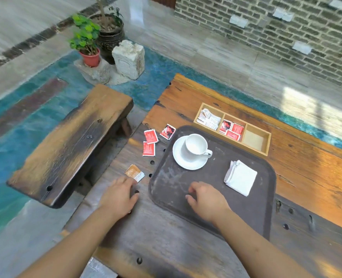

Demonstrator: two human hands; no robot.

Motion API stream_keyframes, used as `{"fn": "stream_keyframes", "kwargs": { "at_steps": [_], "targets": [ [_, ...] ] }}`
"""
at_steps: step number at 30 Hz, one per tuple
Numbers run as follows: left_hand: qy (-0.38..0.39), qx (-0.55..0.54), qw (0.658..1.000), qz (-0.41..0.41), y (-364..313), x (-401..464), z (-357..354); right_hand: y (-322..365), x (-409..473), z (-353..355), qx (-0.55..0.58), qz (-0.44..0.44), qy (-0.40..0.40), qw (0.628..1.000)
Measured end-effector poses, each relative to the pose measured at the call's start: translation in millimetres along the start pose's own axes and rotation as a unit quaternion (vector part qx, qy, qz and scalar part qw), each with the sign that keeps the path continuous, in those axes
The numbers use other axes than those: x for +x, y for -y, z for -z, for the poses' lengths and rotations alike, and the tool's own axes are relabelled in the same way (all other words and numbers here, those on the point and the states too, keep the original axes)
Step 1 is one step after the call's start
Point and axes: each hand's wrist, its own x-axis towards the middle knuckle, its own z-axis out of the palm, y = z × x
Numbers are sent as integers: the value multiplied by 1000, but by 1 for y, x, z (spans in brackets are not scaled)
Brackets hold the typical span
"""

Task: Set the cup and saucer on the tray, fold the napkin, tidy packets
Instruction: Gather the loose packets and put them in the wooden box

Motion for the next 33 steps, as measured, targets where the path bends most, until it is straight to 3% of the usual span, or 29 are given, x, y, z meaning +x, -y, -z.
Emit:
{"fn": "stream_keyframes", "kwargs": {
  "at_steps": [7, 15, 27, 33],
  "targets": [
    [35, 30, 999, 23, 55, 2, 6, 70, 69, -5, -19, 61, 7, 998],
    [36, 51, 998, -30, 58, 25, 2, 108, 140, 3, -50, 74, 9, 996],
    [-9, -47, 997, -64, 55, 54, -12, 110, 236, 11, -86, 74, 36, 993],
    [0, 35, 990, -136, 39, 73, -2, 108, 245, 1, -135, 105, 62, 983]
  ]
}}
